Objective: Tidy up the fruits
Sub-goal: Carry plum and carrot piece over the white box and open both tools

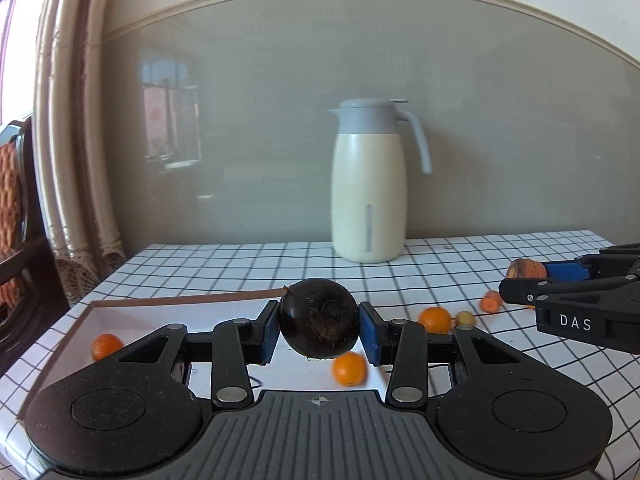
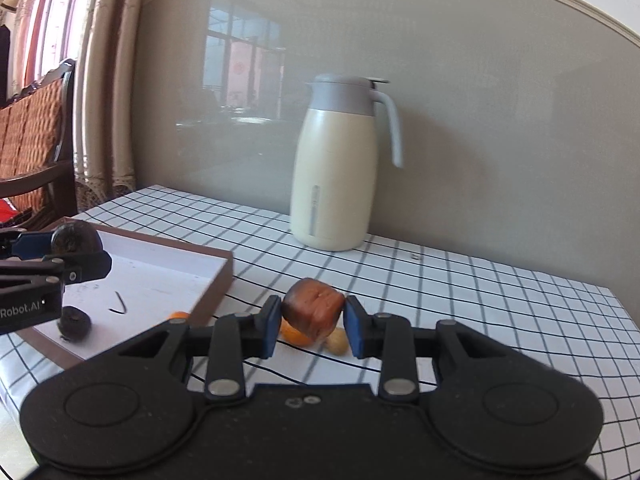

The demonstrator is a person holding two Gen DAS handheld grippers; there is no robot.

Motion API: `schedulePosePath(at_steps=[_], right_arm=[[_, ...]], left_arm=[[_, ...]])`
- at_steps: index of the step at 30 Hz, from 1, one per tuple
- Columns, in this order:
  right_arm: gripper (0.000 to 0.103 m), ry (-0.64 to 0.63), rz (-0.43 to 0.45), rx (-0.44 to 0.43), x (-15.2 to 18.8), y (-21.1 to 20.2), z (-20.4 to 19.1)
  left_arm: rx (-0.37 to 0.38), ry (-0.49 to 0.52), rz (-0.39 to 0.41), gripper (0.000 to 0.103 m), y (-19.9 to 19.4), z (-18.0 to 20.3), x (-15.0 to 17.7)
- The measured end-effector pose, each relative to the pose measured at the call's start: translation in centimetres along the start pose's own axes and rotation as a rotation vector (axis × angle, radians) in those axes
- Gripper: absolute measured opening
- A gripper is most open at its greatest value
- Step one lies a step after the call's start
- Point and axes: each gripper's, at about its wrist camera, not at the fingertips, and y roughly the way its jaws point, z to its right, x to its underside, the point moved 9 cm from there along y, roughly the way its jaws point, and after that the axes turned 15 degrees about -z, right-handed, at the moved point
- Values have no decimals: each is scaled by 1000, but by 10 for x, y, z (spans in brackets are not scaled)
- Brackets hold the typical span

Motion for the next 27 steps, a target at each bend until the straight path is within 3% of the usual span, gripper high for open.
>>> schedulePosePath(at_steps=[18, 27], right_arm=[[25, -94, 16, -136, -29, 21, -98], [25, -124, 11, -169, -38, 33, -130]], left_arm=[[-154, -128, -27, 42, -6, -119, 23], [-200, -174, -43, 42, -2, -158, 35]])
